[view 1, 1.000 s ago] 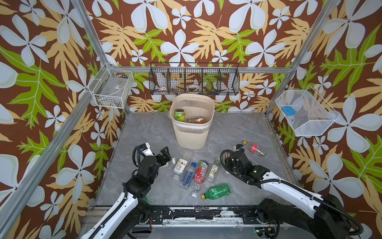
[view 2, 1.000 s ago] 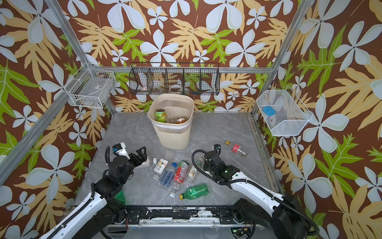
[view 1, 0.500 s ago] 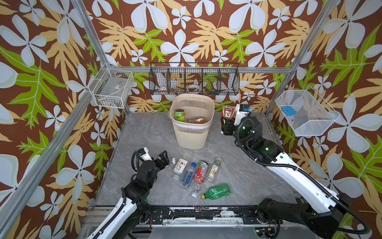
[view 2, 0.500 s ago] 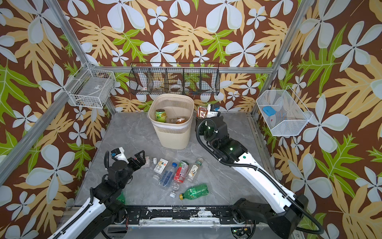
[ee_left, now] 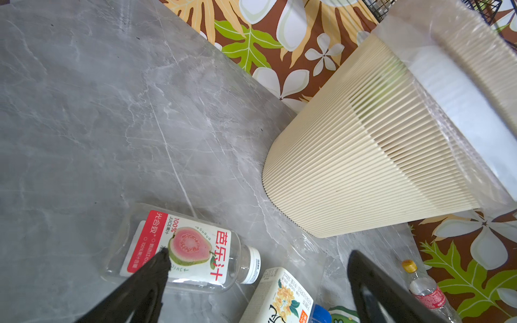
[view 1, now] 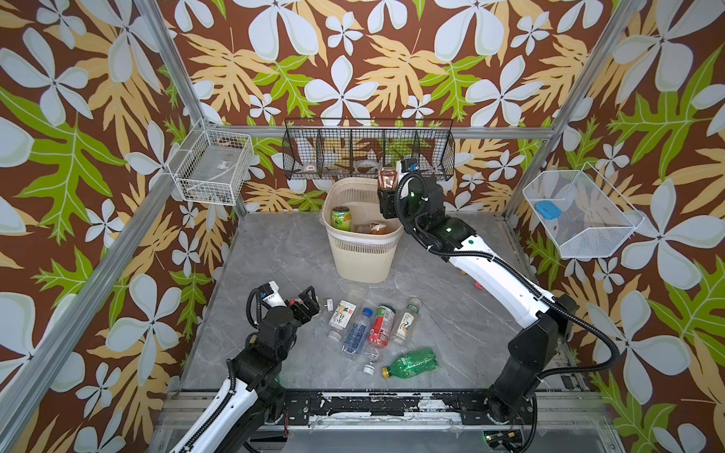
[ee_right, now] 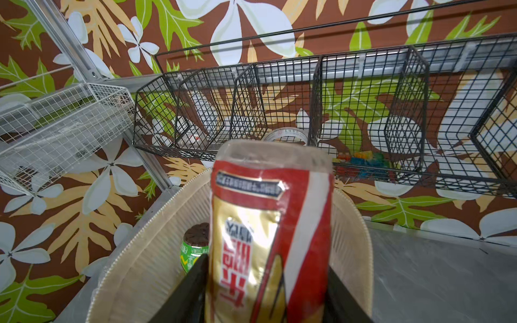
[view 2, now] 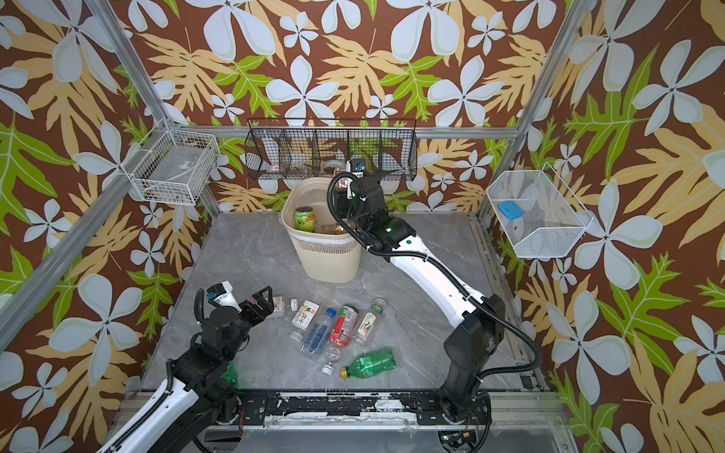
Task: Throw the plastic bottles in the bin
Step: Throw the plastic bottle into the trash bin.
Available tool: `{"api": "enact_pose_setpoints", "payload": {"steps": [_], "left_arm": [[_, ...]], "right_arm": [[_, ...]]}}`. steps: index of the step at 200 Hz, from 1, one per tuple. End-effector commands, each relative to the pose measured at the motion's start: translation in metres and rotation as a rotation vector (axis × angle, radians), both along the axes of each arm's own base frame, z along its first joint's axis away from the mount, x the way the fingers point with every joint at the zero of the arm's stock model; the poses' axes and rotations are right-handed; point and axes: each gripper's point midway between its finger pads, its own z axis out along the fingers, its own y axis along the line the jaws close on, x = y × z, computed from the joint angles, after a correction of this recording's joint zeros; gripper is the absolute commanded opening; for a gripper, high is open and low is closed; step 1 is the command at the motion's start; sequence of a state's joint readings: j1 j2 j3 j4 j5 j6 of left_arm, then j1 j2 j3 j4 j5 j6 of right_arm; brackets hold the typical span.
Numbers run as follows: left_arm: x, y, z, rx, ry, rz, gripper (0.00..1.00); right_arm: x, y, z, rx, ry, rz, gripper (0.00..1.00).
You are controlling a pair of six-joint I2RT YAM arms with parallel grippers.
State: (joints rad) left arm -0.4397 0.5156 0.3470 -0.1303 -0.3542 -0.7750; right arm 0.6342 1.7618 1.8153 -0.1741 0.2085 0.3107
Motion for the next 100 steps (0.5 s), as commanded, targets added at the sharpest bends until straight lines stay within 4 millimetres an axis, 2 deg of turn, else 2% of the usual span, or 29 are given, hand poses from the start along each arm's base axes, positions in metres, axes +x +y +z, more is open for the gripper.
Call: {"api": "enact_pose_setpoints", "payload": {"steps": [1, 40, 48, 64, 74, 80, 100], "left_arm": [[0.001, 0.003, 0.004, 0.014, -0.008, 0.015, 1.00], [0.002, 0.002, 0.004, 0.011, -0.006, 0.009, 1.00], [0.002, 0.001, 0.004, 0.010, -0.006, 0.008, 1.00], [0.003, 0.000, 0.004, 0.010, -0.006, 0.005, 1.00], [0.004, -0.001, 0.006, 0.008, -0.007, 0.000, 1.00], [0.004, -0.001, 0.006, 0.008, -0.009, -0.003, 1.00], [0.007, -0.004, 0.008, 0.005, -0.011, -0.012, 1.00]], "right_arm": [[0.001, 0.003, 0.002, -0.001, -0.013, 0.013, 0.54], [0.005, 0.002, -0.010, -0.007, 0.008, 0.007, 0.59], [0.005, 0.001, -0.011, -0.007, 0.015, 0.004, 0.66], [0.003, -0.004, -0.011, 0.003, 0.017, 0.009, 0.88], [-0.001, -0.010, -0.007, 0.021, 0.007, 0.005, 0.97], [-0.005, -0.015, -0.002, 0.036, -0.007, 0.002, 1.00], [-0.024, -0.036, 0.015, 0.078, -0.055, -0.019, 1.00]]}}
